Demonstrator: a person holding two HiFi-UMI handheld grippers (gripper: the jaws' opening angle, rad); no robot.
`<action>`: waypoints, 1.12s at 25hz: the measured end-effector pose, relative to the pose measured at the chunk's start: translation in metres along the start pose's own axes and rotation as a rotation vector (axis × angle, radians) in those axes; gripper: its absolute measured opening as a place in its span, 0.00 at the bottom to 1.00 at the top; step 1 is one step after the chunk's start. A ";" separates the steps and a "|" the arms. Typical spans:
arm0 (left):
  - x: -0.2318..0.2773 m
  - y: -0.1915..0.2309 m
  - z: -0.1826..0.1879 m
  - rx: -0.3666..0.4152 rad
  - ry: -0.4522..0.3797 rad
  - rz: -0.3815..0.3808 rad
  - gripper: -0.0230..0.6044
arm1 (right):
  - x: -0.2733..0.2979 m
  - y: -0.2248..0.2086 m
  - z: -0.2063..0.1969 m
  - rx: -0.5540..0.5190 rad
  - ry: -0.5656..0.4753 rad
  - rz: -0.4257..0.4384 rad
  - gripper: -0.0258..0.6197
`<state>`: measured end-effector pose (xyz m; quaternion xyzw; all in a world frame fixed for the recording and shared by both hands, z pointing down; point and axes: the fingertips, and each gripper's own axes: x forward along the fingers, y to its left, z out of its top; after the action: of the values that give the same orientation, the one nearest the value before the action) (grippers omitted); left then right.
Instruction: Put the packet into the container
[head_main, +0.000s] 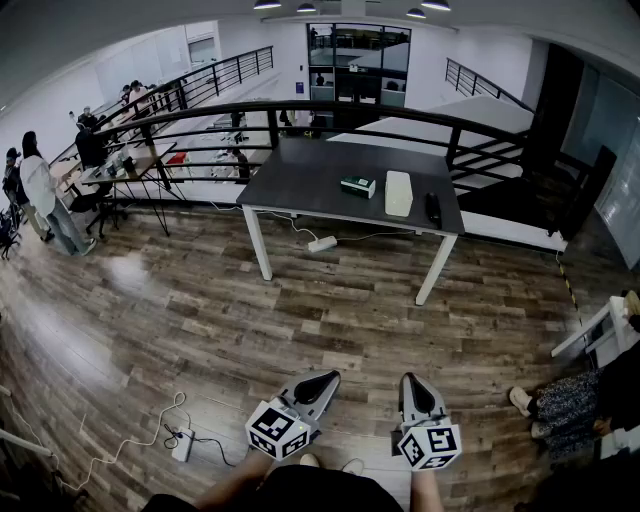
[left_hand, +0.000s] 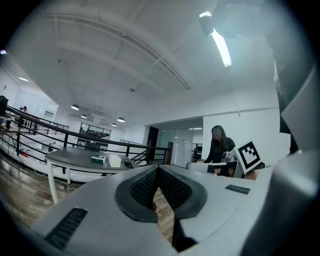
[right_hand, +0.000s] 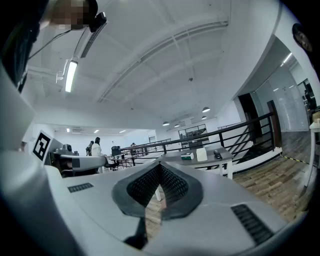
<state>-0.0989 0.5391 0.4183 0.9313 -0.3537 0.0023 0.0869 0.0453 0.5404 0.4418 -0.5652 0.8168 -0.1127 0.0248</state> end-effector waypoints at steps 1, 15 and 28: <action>0.001 0.000 0.000 0.000 0.001 -0.001 0.05 | 0.000 -0.001 0.000 0.000 0.001 -0.001 0.04; 0.002 0.000 -0.001 -0.011 0.001 0.003 0.05 | -0.001 -0.005 0.002 0.000 -0.009 -0.016 0.04; 0.014 -0.014 0.005 0.002 -0.004 -0.011 0.05 | -0.004 -0.010 0.010 -0.008 -0.019 -0.002 0.04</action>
<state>-0.0798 0.5396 0.4123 0.9334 -0.3486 0.0006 0.0851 0.0581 0.5395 0.4336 -0.5673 0.8163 -0.1042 0.0304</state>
